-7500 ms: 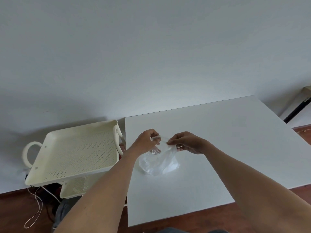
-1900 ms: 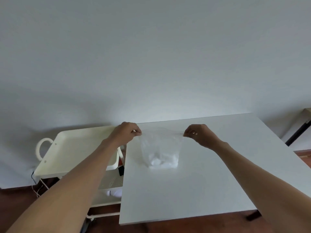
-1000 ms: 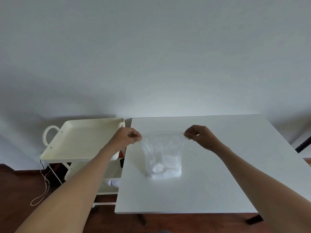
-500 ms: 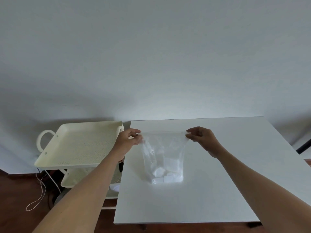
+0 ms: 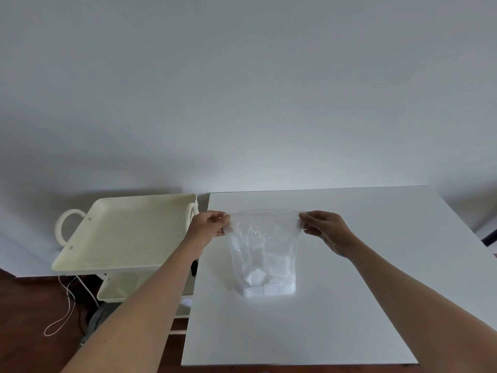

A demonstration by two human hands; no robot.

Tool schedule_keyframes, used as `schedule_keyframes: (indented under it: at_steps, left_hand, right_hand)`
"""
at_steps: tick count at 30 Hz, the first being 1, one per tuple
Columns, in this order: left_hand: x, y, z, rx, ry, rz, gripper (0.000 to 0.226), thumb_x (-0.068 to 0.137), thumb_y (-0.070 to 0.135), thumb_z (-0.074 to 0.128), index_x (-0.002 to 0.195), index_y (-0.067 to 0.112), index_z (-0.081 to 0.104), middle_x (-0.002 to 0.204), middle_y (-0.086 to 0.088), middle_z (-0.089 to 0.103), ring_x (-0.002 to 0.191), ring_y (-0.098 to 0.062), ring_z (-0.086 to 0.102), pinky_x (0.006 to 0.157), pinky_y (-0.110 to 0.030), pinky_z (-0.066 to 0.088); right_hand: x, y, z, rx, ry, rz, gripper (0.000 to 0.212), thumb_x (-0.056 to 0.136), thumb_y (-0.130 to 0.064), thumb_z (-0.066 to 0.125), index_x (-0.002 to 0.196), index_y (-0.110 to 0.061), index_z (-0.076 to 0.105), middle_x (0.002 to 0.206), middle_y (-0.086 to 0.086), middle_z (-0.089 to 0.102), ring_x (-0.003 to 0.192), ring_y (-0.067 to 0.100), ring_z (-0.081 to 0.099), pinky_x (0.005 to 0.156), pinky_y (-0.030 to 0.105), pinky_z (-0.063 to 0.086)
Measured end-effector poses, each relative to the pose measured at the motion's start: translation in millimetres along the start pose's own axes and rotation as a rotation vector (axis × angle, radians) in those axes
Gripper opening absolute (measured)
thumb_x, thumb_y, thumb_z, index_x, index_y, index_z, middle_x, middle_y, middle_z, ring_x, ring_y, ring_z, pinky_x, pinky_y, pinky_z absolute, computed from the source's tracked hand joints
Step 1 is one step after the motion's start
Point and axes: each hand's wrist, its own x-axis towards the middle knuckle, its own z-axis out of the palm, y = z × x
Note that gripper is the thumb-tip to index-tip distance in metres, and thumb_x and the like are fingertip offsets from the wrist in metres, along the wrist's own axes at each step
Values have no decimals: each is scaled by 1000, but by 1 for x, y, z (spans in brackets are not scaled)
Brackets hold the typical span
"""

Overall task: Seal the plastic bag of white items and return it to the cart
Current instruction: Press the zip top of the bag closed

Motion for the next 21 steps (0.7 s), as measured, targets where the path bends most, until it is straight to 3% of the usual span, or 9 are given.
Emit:
schedule_keyframes:
  at_steps: [4, 9, 16, 21]
  left_hand:
    - [6, -2, 0, -16, 5, -31, 14, 91, 17, 75, 100, 7, 73, 86, -5, 79, 81, -15, 77, 80, -31, 63]
    - [9, 2, -3, 36, 62, -27, 18, 88, 19, 78, 103, 9, 76, 99, -2, 75, 90, -11, 71, 80, -27, 59]
    - [10, 2, -6, 25, 46, -55, 25, 88, 21, 78, 107, 5, 75, 102, -3, 75, 97, -16, 69, 90, -36, 59]
    - [8, -3, -7, -3, -1, -89, 32, 88, 23, 77, 110, 2, 70, 94, -5, 71, 80, -14, 69, 80, -31, 62]
  right_hand:
    - [7, 1, -1, -15, 27, -5, 36, 86, -26, 80, 108, 3, 75, 105, 16, 79, 100, 24, 75, 85, 29, 57]
    - [11, -1, -1, -33, 28, -8, 45, 76, -34, 83, 106, -1, 78, 104, 14, 79, 99, 22, 76, 82, 26, 58]
    - [13, -1, -2, -47, -15, 15, 36, 78, -36, 81, 103, -10, 81, 106, 11, 80, 101, 19, 76, 86, 29, 52]
    - [12, -1, -2, -146, 49, -7, 23, 86, -34, 79, 97, -14, 82, 98, 7, 81, 98, 16, 77, 85, 32, 50]
